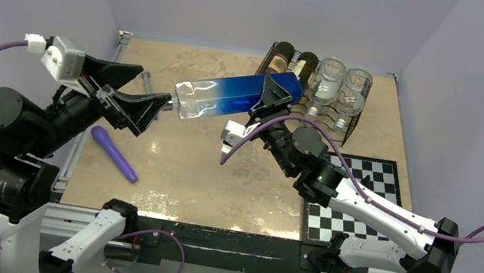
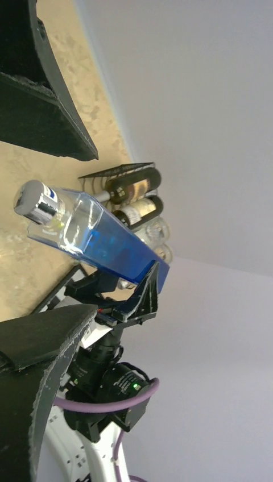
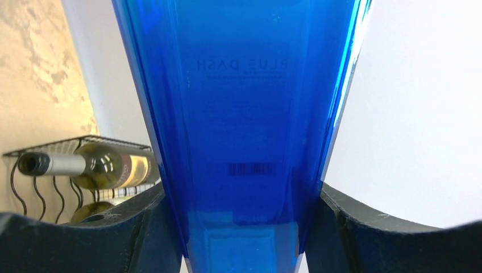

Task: Put the wine bottle on the wine rack

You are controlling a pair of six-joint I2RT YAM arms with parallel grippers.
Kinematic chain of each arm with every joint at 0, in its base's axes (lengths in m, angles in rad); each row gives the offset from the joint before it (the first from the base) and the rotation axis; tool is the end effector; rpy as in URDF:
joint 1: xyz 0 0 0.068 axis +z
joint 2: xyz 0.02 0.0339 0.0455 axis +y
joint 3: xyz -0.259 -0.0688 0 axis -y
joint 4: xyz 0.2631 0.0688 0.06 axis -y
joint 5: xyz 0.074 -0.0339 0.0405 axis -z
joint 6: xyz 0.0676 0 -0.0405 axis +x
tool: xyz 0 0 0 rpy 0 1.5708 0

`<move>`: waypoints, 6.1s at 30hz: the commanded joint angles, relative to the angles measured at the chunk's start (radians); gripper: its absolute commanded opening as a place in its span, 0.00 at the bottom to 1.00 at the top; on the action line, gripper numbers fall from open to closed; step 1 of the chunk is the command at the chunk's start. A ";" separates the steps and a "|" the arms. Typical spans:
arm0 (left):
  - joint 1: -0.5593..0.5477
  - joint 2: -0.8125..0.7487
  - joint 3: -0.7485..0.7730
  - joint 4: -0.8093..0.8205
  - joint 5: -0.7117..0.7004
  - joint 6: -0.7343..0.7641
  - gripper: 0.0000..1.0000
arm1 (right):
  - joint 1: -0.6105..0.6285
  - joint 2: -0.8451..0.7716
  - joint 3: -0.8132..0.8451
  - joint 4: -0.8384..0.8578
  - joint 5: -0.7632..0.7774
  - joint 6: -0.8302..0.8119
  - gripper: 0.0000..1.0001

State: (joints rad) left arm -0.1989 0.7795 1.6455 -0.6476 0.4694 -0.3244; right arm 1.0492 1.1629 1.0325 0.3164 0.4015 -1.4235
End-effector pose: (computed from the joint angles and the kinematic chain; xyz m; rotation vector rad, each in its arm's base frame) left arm 0.0838 -0.0481 0.5639 0.3188 1.3812 -0.7517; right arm 0.1823 0.2641 0.4017 -1.1960 0.7751 -0.5873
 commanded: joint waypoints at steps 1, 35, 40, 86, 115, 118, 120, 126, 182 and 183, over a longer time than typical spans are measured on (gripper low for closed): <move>-0.004 0.031 -0.013 -0.134 0.154 0.097 0.99 | 0.006 -0.063 -0.011 0.233 -0.036 -0.105 0.00; -0.104 0.140 -0.264 -0.374 0.266 0.472 0.88 | 0.122 0.027 0.030 0.130 -0.018 -0.071 0.00; -0.123 0.167 -0.275 -0.394 0.211 0.476 0.86 | 0.136 0.024 0.040 0.145 -0.006 -0.086 0.00; -0.215 0.061 -0.321 -0.238 -0.155 0.369 0.00 | 0.181 0.078 -0.015 0.210 0.091 -0.087 0.99; -0.217 0.020 -0.639 -0.081 -0.266 0.202 0.00 | 0.061 -0.017 0.507 -0.842 0.211 1.121 0.94; -0.226 0.015 -0.721 0.010 -0.210 0.161 0.00 | 0.036 -0.029 0.515 -0.892 0.184 1.215 0.94; -0.244 0.020 -0.766 0.075 -0.199 0.128 0.00 | 0.012 -0.045 0.518 -0.927 0.165 1.284 0.95; -0.366 0.078 -0.873 0.303 -0.248 0.060 0.00 | -0.061 -0.117 0.467 -0.966 0.100 1.460 0.95; -0.619 1.158 -0.299 1.125 -0.732 -0.045 0.00 | -0.129 -0.517 0.274 -1.203 0.113 1.660 0.95; -0.613 1.166 -0.292 1.128 -0.723 -0.055 0.00 | -0.128 -0.520 0.269 -1.203 0.115 1.659 0.95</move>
State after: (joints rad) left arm -0.8433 1.9720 1.2366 0.2028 -0.2604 -0.3187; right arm 0.9234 0.6579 1.3136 -0.8845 0.4915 0.2165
